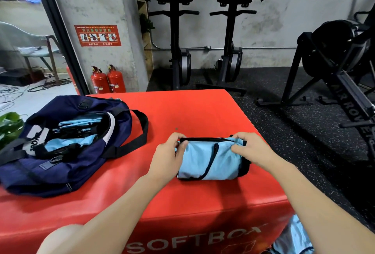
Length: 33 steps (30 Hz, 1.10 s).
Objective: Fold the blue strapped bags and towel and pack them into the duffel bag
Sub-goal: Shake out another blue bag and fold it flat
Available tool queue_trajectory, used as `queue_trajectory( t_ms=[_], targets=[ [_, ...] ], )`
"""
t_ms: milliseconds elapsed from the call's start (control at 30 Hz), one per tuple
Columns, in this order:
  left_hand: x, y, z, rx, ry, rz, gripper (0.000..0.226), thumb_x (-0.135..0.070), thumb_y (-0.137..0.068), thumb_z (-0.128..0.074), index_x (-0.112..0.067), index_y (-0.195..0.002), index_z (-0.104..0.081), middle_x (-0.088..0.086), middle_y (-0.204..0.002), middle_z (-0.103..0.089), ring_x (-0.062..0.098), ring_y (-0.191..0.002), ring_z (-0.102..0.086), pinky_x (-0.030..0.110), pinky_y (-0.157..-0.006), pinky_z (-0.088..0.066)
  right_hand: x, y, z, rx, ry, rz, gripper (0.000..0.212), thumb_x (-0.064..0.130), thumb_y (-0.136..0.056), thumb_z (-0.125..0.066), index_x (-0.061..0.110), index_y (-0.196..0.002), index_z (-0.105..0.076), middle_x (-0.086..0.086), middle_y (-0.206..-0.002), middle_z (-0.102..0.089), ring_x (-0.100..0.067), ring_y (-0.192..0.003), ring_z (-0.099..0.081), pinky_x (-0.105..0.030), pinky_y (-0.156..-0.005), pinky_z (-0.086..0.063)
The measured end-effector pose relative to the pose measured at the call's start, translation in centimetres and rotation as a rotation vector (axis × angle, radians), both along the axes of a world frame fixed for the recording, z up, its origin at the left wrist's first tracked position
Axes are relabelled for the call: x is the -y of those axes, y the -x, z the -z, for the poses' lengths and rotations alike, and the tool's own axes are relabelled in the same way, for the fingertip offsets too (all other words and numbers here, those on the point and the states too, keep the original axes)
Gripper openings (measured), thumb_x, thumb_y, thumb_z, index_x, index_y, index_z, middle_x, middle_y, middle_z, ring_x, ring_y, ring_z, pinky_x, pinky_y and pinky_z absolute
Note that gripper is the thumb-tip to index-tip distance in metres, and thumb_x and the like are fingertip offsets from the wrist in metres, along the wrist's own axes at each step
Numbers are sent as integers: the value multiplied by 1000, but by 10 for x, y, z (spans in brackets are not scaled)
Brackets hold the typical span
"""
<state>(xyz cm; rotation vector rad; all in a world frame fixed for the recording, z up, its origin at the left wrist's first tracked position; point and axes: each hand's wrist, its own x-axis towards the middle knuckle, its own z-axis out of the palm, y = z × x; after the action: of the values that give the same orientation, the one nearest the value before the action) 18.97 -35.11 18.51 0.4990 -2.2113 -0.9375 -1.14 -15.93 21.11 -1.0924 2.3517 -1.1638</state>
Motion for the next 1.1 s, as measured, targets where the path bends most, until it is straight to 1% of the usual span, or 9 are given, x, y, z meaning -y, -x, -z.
queue_trajectory(
  t_ms=[167, 267, 500, 633, 700, 833, 900, 1000, 1100],
  targets=[
    [22, 32, 7, 78, -8, -161, 4, -29, -101, -53, -31, -103, -56, -12, -71, -61, 13, -59, -54, 36, -58, -44, 31, 17, 12, -125, 14, 20, 13, 21, -92, -65, 32, -98, -66, 10, -87, -71, -14, -82, -65, -33, -75, -49],
    [37, 48, 20, 153, -79, -191, 8, -19, -102, -50, -24, -104, -56, -6, -72, -61, 17, -58, -55, 37, -59, -47, 49, 28, 26, -155, -30, -22, 12, 22, -98, -61, 29, -108, -66, 10, -96, -70, -13, -88, -62, -23, -71, -42],
    [56, 65, 43, 332, -140, -242, 21, -7, -98, -42, -13, -109, -58, 7, -77, -65, 21, -61, -56, 32, -59, -43, 68, 50, 49, -178, -166, -4, 9, 30, -96, -66, 22, -99, -67, 5, -77, -63, -6, -59, -49, -22, -53, -30],
    [58, 64, 39, 346, -261, -255, 24, -21, -100, -51, -11, -121, -54, 4, -84, -65, 17, -63, -57, 25, -59, -45, 73, 50, 53, -240, -194, 26, 17, 35, -95, -67, 19, -96, -64, 2, -77, -62, -9, -62, -52, -25, -53, -34],
    [49, 60, 31, 378, -348, -214, 37, -33, -98, -58, -13, -128, -48, -3, -81, -62, 11, -63, -56, 19, -52, -41, 75, 49, 56, -244, -214, 35, 19, 36, -95, -66, 18, -98, -63, -1, -78, -63, -13, -63, -54, -28, -54, -36],
    [33, 35, 32, 405, -464, -28, 81, -46, -82, -79, -19, -144, -34, -5, -94, -67, 13, -87, -65, 26, -74, -49, 76, 47, 59, -270, -242, 44, 22, 38, -96, -64, 17, -100, -62, -4, -81, -65, -24, -73, -59, -36, -64, -44],
    [29, 22, 36, 420, -485, 61, 92, -39, -78, -82, -23, -150, -27, -5, -85, -66, 10, -77, -62, 29, -71, -48, 77, 47, 59, -282, -253, 48, 20, 37, -97, -63, 17, -98, -60, -2, -77, -62, -26, -75, -58, -35, -66, -42],
    [28, 7, 35, 413, -404, 61, 67, -26, -92, -68, -27, -149, -33, -7, -59, -54, 9, -53, -45, 22, -54, -35, 78, 42, 60, -290, -288, 58, 19, 37, -98, -60, 19, -92, -54, -2, -75, -60, -28, -76, -58, -35, -66, -42],
    [32, -2, 37, 300, -414, 26, 46, -26, -98, -60, -33, -141, -45, 6, -58, -53, 13, -51, -35, 28, -51, -28, 78, 40, 61, -297, -289, 70, 21, 38, -98, -60, 21, -90, -51, -6, -77, -61, -31, -78, -60, -37, -68, -44]
  ],
)
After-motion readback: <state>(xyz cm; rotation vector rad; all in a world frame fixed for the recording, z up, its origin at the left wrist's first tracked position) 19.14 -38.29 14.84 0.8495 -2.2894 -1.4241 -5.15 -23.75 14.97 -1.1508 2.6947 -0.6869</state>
